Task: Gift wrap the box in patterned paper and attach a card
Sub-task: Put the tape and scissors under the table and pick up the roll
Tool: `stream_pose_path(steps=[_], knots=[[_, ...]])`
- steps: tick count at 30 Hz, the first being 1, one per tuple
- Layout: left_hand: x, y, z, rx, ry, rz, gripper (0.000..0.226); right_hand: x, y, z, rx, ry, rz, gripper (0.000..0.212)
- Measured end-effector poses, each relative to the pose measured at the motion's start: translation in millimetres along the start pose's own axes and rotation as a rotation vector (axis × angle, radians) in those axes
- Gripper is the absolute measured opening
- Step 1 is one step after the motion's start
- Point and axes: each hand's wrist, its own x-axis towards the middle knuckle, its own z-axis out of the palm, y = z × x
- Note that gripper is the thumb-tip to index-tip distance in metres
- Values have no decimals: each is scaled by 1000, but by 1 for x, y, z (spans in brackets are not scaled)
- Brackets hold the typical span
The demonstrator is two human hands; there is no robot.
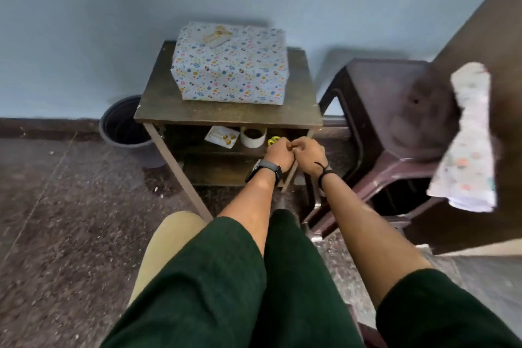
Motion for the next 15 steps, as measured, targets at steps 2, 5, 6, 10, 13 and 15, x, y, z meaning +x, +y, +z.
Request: stream_pose_path(steps=[2, 5, 6, 10, 13, 15], knots=[[-16, 41, 7, -61, 33, 70, 26, -15, 7, -47, 61, 130, 1, 27], [-35, 109, 27, -134, 18, 201, 24, -36, 19, -125, 69, 292, -19, 24], [-39, 129, 36, -144, 6, 247, 22, -42, 24, -149, 73, 343, -7, 23], [-56, 190, 85, -32, -56, 387, 31, -71, 67, -227, -51, 624, 70, 24], [-57, 210, 130, -27, -120, 371, 37, -93, 110, -249, -103, 646, 317, 40], [-53, 214, 156, -47, -168, 317, 39, -99, 137, -249, 13, 568, 449, 56]])
